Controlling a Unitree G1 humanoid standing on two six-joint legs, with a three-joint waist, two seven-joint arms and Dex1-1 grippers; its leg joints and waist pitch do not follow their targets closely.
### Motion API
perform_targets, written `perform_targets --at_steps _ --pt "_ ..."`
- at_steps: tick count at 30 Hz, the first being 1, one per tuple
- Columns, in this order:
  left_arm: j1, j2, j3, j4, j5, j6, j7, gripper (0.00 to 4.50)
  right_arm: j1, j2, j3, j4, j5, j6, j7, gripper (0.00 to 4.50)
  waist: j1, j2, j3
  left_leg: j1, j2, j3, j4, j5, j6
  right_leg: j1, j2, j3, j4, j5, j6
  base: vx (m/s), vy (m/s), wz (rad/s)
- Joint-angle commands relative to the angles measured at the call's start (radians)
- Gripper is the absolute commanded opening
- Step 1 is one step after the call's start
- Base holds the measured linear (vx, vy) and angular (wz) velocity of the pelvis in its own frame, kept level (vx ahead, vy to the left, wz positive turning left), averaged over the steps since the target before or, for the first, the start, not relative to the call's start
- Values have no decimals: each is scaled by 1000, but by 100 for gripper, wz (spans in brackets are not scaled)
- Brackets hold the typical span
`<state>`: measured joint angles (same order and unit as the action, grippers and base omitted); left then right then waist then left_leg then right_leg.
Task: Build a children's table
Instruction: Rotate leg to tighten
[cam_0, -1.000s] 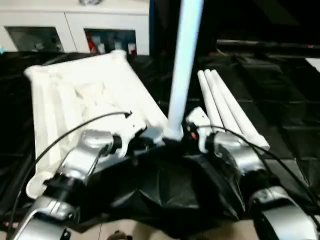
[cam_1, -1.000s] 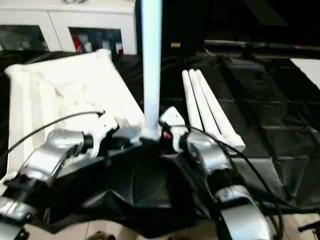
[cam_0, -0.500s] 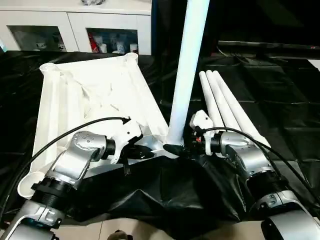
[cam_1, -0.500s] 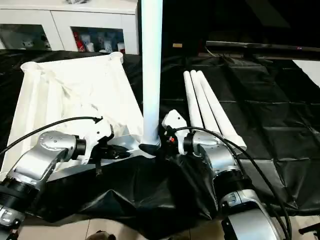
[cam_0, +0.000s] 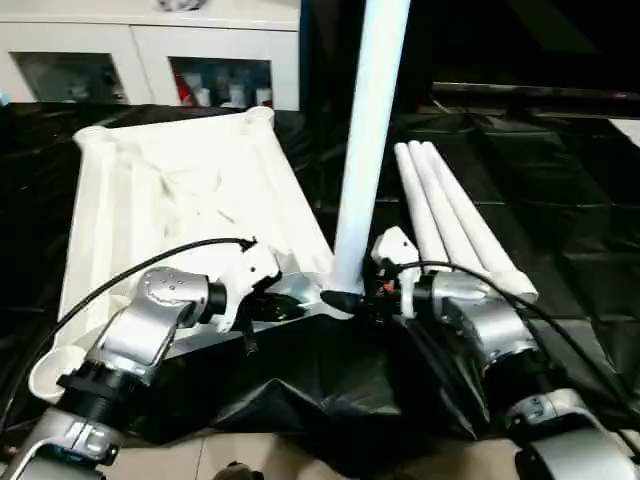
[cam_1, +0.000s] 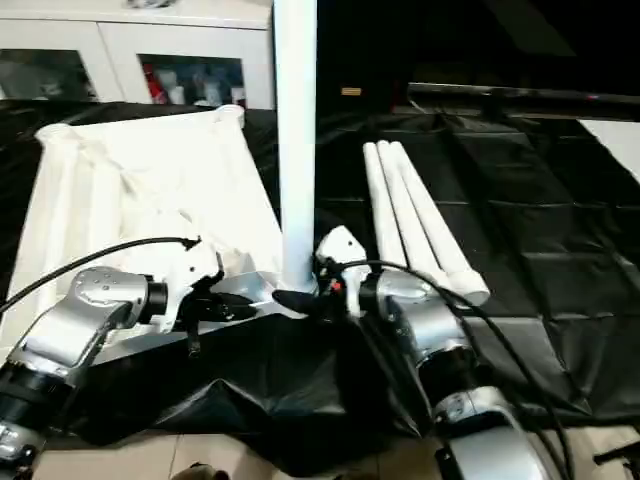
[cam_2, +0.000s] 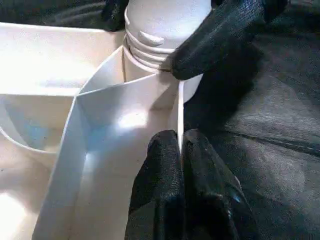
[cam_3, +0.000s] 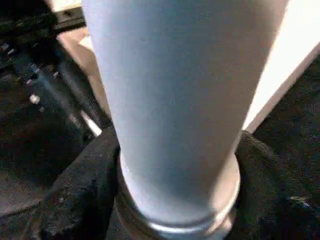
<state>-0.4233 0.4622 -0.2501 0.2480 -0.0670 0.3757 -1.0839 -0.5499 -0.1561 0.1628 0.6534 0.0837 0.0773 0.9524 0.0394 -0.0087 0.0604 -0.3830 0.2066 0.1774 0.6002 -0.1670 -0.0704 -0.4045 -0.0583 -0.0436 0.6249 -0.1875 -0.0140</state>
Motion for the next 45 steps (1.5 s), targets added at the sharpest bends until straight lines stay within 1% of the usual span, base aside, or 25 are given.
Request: perform_targets --at_steps 1,2,5,7,11,12,14,17,18,21,24,25,26,27,28,30,32,33,35,36,37,39,41,44,45 --pt "1 -28 8 -38 -26 1 23 0 1 30 -2 21 -8 -1 -64 296 1 -1 -64 20 24 -7 -78 -264 0 40 -70 41 -82 -274 -202 0 0 0" --pt "-9 -58 22 -22 -16 10 82 0 -1 59 -9 42 -18 -9 -125 284 0 0 -64 19 23 -7 -78 -265 -1 40 -71 42 -83 -279 -200 0 0 0" --pt "-43 -142 53 38 22 13 253 0 -9 147 -22 103 -47 -24 -304 277 -4 -12 -63 21 22 -7 -78 -268 -13 36 -72 42 -87 -331 -181 0 0 0" --pt "-57 -187 72 59 40 20 345 0 -22 207 -27 141 -58 -21 -409 276 -4 -9 -61 22 21 -7 -79 -269 -14 33 -72 43 -90 -346 -172 0 0 0" --pt "-61 -223 84 58 68 26 444 0 -55 284 -31 205 -77 -36 -548 276 -2 -18 -65 17 20 -8 -79 -241 -8 37 -74 42 -84 -318 -162 0 0 0" --pt "-58 -223 83 52 72 27 451 0 -57 292 -29 210 -74 -39 -542 330 -1 -15 -65 19 20 -7 -79 -242 -6 35 -73 42 -85 -313 -159 0 0 0" --pt "-44 -223 80 25 82 34 464 0 -64 317 -27 223 -66 -43 -525 344 1 -25 -66 14 21 -7 -79 -233 6 38 -74 42 -81 -285 -153 0 0 0" --pt "-7 -211 84 -23 86 38 457 0 -65 344 -18 234 -70 -56 -493 372 0 -24 -67 13 22 -6 -81 -210 14 38 -73 41 -78 -241 -158 0 0 0" --pt "4 -207 85 -33 82 34 447 0 -63 346 -16 234 -75 -60 -495 372 -1 -32 -67 12 22 -5 -81 -209 16 40 -74 41 -76 -235 -158 0 0 0" --pt "35 -174 92 -68 64 28 401 0 -70 304 -18 199 -65 -78 -440 409 -6 -24 -70 13 23 -6 -83 -221 8 41 -71 42 -76 -208 -164 0 0 0" --pt "37 -165 92 -72 57 24 382 0 -69 276 -15 168 -60 -79 -411 409 -5 -26 -73 15 22 -3 -80 -194 20 44 -69 42 -71 -150 -184 0 0 0" --pt "40 -158 93 -76 50 22 366 0 -68 256 -17 147 -49 -73 -383 409 -3 -13 -72 16 22 -3 -79 -188 21 43 -69 43 -70 -136 -191 0 0 0" --pt "40 -158 93 -76 50 22 366 0 -68 256 -17 147 -49 -73 -383 409 -4 -20 -73 15 22 -2 -78 -188 22 44 -67 43 -70 -125 -196 0 0 0" --pt "42 -153 95 -82 42 26 351 0 -69 234 -19 131 -42 -66 -350 409 -4 -20 -72 14 22 -2 -79 -187 22 45 -68 43 -70 -122 -199 0 0 0" --pt "45 -148 94 -86 38 26 337 0 -69 212 -16 121 -43 -65 -323 409 -3 -14 -73 17 22 -2 -78 -194 20 45 -67 43 -71 -123 -203 0 0 0" --pt "57 -128 84 -97 33 28 300 0 -71 148 -4 99 -49 -68 -246 409 0 -30 -73 15 23 0 -77 -189 30 47 -66 42 -70 -116 -207 0 0 0" --pt "86 -91 69 -122 35 31 263 0 -72 99 1 94 -63 -78 -190 409 4 -38 -71 13 25 -1 -77 -185 39 48 -70 41 -69 -134 -207 0 0 0" --pt "99 -73 65 -136 35 34 251 0 -74 91 0 94 -68 -79 -181 409 5 -33 -70 14 25 -1 -77 -186 38 46 -72 42 -70 -152 -205 0 0 0" --pt "118 -43 71 -145 29 34 227 0 -90 92 -12 117 -62 -80 -177 409 5 -35 -68 14 26 -1 -78 -192 36 44 -73 42 -71 -171 -206 0 0 0" --pt "126 -28 73 -149 30 35 221 0 -99 95 -26 128 -49 -68 -169 441 4 -32 -68 15 26 -2 -79 -201 31 43 -73 43 -72 -180 -208 0 0 0" --pt "133 -14 74 -151 35 37 216 0 -108 95 -35 139 -40 -61 -167 448 4 -30 -67 20 27 -2 -80 -210 27 38 -71 43 -74 -189 -210 0 0 0" --pt "126 16 80 -133 39 32 195 0 -125 90 -34 151 -22 -53 -121 447 6 -9 -67 22 26 -5 -82 -228 15 37 -69 43 -72 -188 -213 0 0 0" --pt "118 36 79 -119 44 24 180 0 -123 79 -19 139 -16 -52 -88 449 5 -23 -68 22 26 -4 -83 -235 7 39 -67 42 -70 -159 -218 0 0 0" --pt "103 45 79 -97 46 11 170 0 -116 71 -11 124 -14 -58 -74 449 5 -14 -69 23 25 -4 -82 -232 -1 41 -66 42 -67 -124 -223 0 0 0" --pt "100 49 79 -96 43 11 165 0 -107 60 -2 112 -24 -62 -66 449 6 -6 -70 23 25 -5 -81 -232 -4 42 -66 42 -65 -115 -226 0 0 0"
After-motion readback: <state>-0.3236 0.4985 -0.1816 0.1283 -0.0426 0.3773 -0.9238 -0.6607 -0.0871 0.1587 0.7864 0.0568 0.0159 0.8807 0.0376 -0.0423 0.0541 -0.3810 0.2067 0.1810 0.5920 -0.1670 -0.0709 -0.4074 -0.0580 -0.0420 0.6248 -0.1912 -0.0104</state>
